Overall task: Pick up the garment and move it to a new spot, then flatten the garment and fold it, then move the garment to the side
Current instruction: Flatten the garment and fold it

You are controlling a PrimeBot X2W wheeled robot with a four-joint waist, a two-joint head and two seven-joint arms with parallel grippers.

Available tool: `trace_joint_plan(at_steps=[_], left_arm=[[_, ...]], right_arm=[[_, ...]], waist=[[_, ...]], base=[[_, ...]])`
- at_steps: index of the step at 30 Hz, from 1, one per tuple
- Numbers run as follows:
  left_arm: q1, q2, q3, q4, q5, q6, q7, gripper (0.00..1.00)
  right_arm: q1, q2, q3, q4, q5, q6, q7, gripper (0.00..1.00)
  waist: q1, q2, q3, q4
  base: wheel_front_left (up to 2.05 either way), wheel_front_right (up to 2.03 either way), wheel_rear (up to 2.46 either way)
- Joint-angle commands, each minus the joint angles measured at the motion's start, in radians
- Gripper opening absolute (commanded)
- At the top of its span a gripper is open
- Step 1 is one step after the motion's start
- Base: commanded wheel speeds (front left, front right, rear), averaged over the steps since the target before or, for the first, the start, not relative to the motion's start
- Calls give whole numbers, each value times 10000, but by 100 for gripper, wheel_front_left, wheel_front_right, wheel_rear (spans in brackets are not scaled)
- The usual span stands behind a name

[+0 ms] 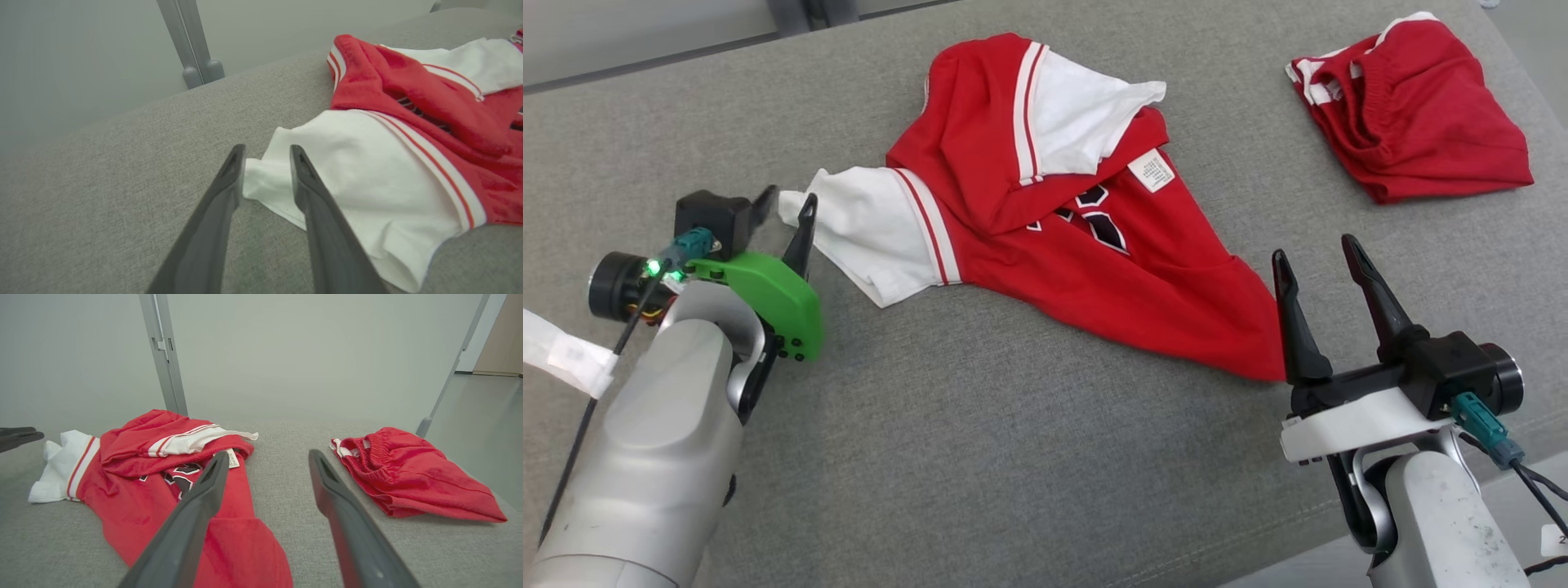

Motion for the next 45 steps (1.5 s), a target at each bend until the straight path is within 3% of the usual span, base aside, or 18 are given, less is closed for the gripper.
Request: trace_joint_plan(at_steps=[1, 12, 13, 14, 15, 16, 24, 32, 37, 45], left_arm=[[-220, 187, 31, 142, 57, 91, 105, 100], [-817, 579, -348, 791, -178, -62, 1326, 100], [-808, 574, -412, 792, -230, -80, 1389, 90], [-792, 565, -473, 786, -277, -91, 1445, 36], [-768, 560, -542, 770, -332, -98, 1479, 3], [-749, 557, -606, 753, -357, -89, 1508, 0], [-431, 472, -680, 379, -629, -84, 624, 0], [1404, 160, -59, -842, -1317, 619, -564, 0], [3274, 284, 284, -2547, -1674, 1380, -688, 0], [6227, 482, 791, -5522, -2284, 3016, -301, 0]], right_arm=[[-86, 2, -4, -61, 52, -15, -30, 100], [-66, 16, -140, -126, 134, -15, -30, 100], [-73, 17, -143, -113, 152, -15, -30, 100], [-88, 17, -145, -101, 171, -15, -30, 100], [-117, 18, -142, -91, 203, -15, -30, 100], [-138, 18, -136, -88, 214, -15, -30, 100], [-14, 14, -224, -65, 115, -15, -30, 100], [461, 8, -596, 112, -116, -15, -30, 100], [834, 4, -1041, 292, -340, -15, -30, 100], [1496, -36, -1435, 475, -554, -15, -30, 100]], waist=[[0, 0, 232, -247], [0, 0, 663, -697], [0, 0, 658, -699], [0, 0, 652, -695], [0, 0, 640, -684], [0, 0, 626, -671], [0, 0, 256, -263], [0, 0, -685, 713], [0, 0, -1217, 1318], [0, 0, -1578, 1911]], base=[[0, 0, 0], [0, 0, 0], [0, 0, 0], [0, 0, 0], [0, 0, 0], [0, 0, 0], [0, 0, 0], [0, 0, 0], [0, 0, 0], [0, 0, 0]])
